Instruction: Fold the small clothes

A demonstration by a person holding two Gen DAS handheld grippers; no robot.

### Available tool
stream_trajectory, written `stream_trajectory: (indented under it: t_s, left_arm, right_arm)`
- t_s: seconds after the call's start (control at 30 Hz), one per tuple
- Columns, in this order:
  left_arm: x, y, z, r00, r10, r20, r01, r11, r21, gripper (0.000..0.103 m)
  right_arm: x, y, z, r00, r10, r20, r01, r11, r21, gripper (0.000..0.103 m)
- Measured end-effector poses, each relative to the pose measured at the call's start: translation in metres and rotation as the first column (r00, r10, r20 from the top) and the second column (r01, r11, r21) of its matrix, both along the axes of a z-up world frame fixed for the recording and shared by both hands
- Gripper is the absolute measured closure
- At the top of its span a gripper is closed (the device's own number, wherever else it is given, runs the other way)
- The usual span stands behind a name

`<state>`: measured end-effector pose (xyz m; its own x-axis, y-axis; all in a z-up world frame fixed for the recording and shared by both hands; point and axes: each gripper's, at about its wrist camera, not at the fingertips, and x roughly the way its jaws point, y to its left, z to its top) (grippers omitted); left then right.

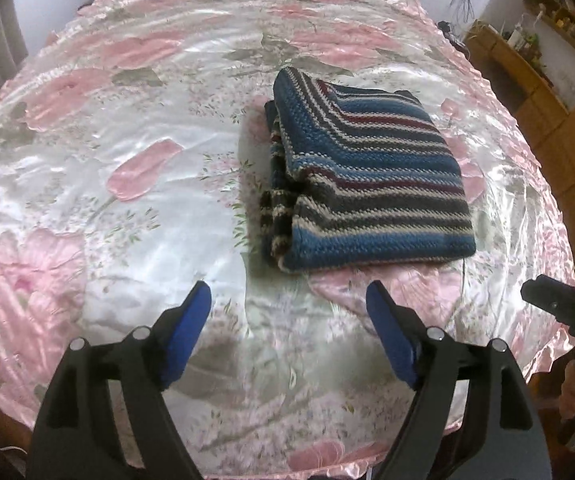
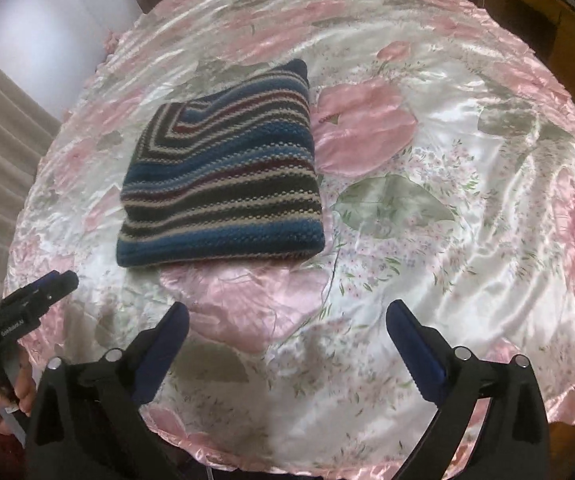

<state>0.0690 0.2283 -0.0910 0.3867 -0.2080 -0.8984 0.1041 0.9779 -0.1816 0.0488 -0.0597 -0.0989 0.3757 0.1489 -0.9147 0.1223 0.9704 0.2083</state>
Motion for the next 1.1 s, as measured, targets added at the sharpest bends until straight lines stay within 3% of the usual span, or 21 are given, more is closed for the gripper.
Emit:
stream_trajectory:
  t_s: [0.17, 0.5, 1.1]
  left_arm:
    - [-0.018, -0.004, 0.013, 1.0, -0.009, 0.009, 0.009, 1.0, 0.01, 0.022]
    - [-0.05, -0.012, 0.035, 0.999, -0.023, 0.031, 0.022, 0.999, 0.036, 0.014]
    - [-0.084, -0.01, 0.071, 0.995, -0.024, 0.096, 0.017, 0.997, 0.069, 0.012]
  right_arm:
    - [-0.013, 0.011, 0.017, 1.0, -0.005, 0.016, 0.005, 0.999, -0.04, 0.004]
    - [-0.034, 0.026, 0.039, 0.999, 0.009, 0.034, -0.009, 1.0, 0.012, 0.004]
    - [-0.061, 0.05, 0.068, 0.997, 0.029, 0.075, -0.024, 0.997, -0.072, 0.004]
